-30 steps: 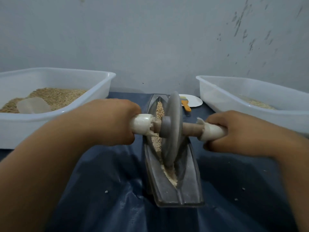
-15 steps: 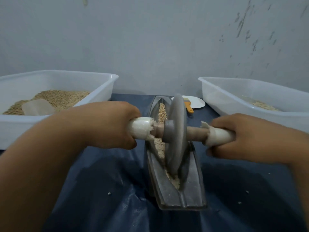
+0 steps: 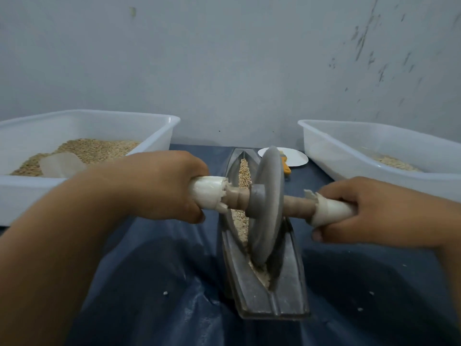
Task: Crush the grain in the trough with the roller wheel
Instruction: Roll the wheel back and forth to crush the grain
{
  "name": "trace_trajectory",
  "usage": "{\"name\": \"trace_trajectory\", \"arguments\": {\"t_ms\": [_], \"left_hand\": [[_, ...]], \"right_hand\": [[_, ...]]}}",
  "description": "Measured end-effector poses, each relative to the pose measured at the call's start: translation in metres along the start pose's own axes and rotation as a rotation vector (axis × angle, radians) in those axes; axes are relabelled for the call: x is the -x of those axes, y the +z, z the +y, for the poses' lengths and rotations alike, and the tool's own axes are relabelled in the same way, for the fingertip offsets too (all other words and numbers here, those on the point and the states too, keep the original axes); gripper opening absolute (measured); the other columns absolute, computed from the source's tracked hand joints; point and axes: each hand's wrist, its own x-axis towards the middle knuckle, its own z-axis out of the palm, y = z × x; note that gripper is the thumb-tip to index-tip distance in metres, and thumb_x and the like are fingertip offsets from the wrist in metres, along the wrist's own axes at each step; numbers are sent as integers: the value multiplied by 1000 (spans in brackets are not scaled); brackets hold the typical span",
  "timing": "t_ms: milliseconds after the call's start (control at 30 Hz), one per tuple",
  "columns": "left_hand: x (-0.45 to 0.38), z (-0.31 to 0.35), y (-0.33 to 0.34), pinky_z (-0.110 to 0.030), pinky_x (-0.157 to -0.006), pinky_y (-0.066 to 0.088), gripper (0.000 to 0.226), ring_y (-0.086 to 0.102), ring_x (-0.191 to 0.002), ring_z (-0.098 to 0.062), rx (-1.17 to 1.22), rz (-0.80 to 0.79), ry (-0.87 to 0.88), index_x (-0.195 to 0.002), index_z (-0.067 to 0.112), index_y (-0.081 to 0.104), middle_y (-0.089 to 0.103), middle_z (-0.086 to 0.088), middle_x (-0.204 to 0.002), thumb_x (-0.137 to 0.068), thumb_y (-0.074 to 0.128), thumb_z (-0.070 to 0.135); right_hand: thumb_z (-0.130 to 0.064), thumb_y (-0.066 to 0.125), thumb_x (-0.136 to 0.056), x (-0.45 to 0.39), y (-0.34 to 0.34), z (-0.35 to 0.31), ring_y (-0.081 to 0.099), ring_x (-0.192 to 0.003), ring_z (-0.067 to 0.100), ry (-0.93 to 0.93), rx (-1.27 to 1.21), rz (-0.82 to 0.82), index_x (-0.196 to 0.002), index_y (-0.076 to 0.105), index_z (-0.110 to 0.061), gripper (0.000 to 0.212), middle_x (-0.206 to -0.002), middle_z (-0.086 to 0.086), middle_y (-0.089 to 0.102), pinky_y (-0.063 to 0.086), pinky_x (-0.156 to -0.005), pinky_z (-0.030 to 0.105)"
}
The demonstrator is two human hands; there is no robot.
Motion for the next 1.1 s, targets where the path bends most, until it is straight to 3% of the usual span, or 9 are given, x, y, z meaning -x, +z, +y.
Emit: {"name": "trace_trajectory", "arguments": {"t_ms": [67,267,400,500,600,700,833,967,1100], "left_hand": [[1,-1,-1,-24,-53,40,27,57,-65,2,7,-6,-6,-80,36,57,61,21,-76,-61,75,45],[-15,-5,17,-32,-70,50,20,58,-74,-11,-26,100,-74,-75,31,52,60,9,-77,-72,72,29],[-6,-8,6,-24,-55,39,22,58,-63,-5,25,-27,-14,-75,34,55,61,9,-70,-67,76,36],[-2,-9,1,-23,-50,39,29,58,-61,3,32,-55,17,-82,45,55,62,23,-74,-60,74,42],[-13,-10,12,-27,-60,47,20,59,-64,-5,30,38,-41,-74,34,55,61,10,-70,-67,73,33],[-19,-8,19,-30,-71,48,25,58,-75,-10,10,83,-74,-72,34,49,59,10,-77,-73,73,26],[-6,-8,5,-24,-54,39,21,57,-63,-4,5,-9,-10,-75,32,54,60,10,-70,-67,74,34],[4,-4,-6,-23,-49,41,31,58,-61,4,-7,-42,44,-85,44,55,61,24,-74,-57,68,46],[-10,-6,11,-25,-57,41,19,57,-65,-6,7,28,-30,-74,32,54,60,9,-70,-70,72,33]], "right_hand": [[-68,75,-51,-1,-1,0,60,-59,3,6,-35,-13,-91,66,-40,49,-71,-12,64,45,-59,28],[-52,77,-67,-21,16,-2,58,-74,3,13,69,316,-83,59,-52,25,-78,-18,63,43,-62,27],[-73,69,-54,-4,0,1,61,-66,0,-3,-43,85,-95,64,-51,47,-77,-20,66,44,-59,24],[-80,68,-49,1,-5,2,63,-69,5,-19,-65,-32,-101,67,-48,61,-81,-13,68,45,-63,26],[-73,72,-54,-13,5,4,61,-70,3,-7,-84,157,-98,63,-51,50,-82,-18,66,50,-66,32],[-69,69,-57,-22,14,0,57,-74,0,-3,31,319,-93,59,-53,41,-83,-21,64,50,-68,32],[-76,72,-50,-5,-2,5,62,-70,0,-27,-82,100,-98,65,-51,54,-82,-19,67,47,-64,28],[-81,74,-49,9,-10,7,65,-72,8,-25,-114,-116,-104,69,-47,65,-86,-9,71,50,-67,34],[-62,78,-55,-14,6,6,61,-71,-2,-36,-123,195,-96,64,-56,43,-82,-24,66,47,-65,29]]}}
